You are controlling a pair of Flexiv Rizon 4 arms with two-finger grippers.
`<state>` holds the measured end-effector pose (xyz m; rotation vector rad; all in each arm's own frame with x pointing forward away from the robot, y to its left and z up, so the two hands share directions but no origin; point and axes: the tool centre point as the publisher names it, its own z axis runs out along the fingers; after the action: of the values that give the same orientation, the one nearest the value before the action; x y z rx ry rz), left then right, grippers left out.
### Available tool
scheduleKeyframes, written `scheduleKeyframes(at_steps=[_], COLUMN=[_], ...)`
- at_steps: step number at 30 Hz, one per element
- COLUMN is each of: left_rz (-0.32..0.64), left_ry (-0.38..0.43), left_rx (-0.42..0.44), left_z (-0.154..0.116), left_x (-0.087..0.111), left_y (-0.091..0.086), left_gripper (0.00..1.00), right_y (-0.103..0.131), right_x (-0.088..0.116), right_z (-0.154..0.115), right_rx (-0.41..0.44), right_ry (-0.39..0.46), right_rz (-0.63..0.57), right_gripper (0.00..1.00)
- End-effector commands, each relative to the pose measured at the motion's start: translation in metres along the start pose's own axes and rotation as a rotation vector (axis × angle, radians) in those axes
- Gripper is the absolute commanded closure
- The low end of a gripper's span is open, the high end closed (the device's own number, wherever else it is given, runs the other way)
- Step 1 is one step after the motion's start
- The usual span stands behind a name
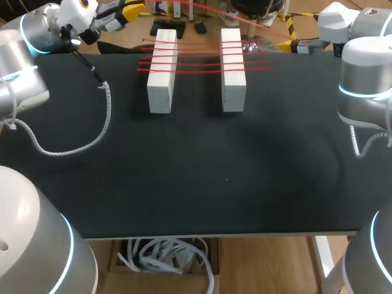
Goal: Grab the tape and strap the tape.
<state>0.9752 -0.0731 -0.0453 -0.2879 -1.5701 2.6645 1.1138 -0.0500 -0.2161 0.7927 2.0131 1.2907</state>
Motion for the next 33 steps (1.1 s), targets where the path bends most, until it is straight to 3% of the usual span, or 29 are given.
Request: scheduleKeyframes(at_steps=[1,33], left_rz=[-0.004,0.000], left_ry=[-0.010,-0.006], left_rx=[-0.017,-0.016], left_z=[0.0023,0.0028], left_x=[0.0027,-0.0006], left_y=[-0.0037,-0.0021], left_gripper=[1.00,1.00], right_y=[0.0000,0.0000], right_x=[-0.0001,-0.0001], right_z=[0.0000,0.0000], right_rx=[0.000,0.000], right_ry=[0.000,0.000], right_rz=[0.000,0.000], right_gripper=[0.00,0.00])
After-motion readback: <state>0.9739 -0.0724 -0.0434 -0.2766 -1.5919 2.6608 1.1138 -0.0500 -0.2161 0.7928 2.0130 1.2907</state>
